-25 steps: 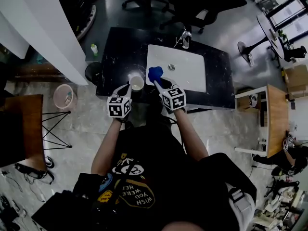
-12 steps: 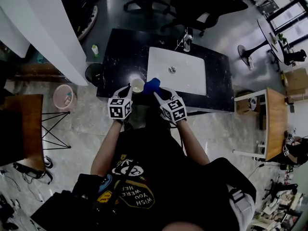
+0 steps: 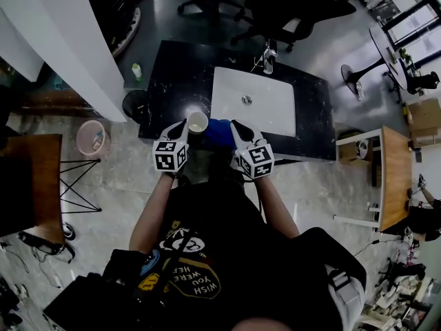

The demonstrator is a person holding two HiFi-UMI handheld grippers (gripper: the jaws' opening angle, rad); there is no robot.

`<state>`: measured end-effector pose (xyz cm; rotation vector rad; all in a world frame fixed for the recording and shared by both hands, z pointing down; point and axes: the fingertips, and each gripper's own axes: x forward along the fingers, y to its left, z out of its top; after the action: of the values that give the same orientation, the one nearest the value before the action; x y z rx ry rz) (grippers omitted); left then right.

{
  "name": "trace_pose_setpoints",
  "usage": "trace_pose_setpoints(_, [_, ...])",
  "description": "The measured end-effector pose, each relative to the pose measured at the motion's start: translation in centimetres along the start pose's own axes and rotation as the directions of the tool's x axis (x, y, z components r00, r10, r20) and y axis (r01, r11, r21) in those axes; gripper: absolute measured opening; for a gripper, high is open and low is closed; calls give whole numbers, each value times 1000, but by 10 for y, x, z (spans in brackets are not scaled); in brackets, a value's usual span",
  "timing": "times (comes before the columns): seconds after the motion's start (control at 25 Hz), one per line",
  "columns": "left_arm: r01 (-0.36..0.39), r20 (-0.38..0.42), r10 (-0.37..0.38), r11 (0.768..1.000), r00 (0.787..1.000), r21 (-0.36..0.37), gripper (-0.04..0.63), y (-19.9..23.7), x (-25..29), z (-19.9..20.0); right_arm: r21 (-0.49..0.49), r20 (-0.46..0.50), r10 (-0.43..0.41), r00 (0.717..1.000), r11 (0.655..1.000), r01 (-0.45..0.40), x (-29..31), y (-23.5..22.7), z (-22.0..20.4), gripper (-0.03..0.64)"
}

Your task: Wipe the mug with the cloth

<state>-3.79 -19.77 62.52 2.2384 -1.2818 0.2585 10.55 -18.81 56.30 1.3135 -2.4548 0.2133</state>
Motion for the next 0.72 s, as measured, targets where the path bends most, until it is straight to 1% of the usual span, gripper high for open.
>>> trace_pose_setpoints(0.24, [11,37,-12,1000,999,27,3,-8,-3,11,37,-34,-6,999,999,7,7,4,-15,-2])
trace_pose_setpoints(0.52, [28,30,-29,998,999,48,3,-13,-7,7,73,-59,13,998,997,-9,15,10,-28,-2])
trace_pose_setpoints(0.64, [21,27,-23,998,999,64,3,-11,-7,7,82,-68,25,997,996,-19,19,13,-32,-2])
trace_pose_setpoints(0.72, [18,32,-20,998,999,58,3,-10,-7,7,85,-71,31,997,996,-25,19,15,-34,-2])
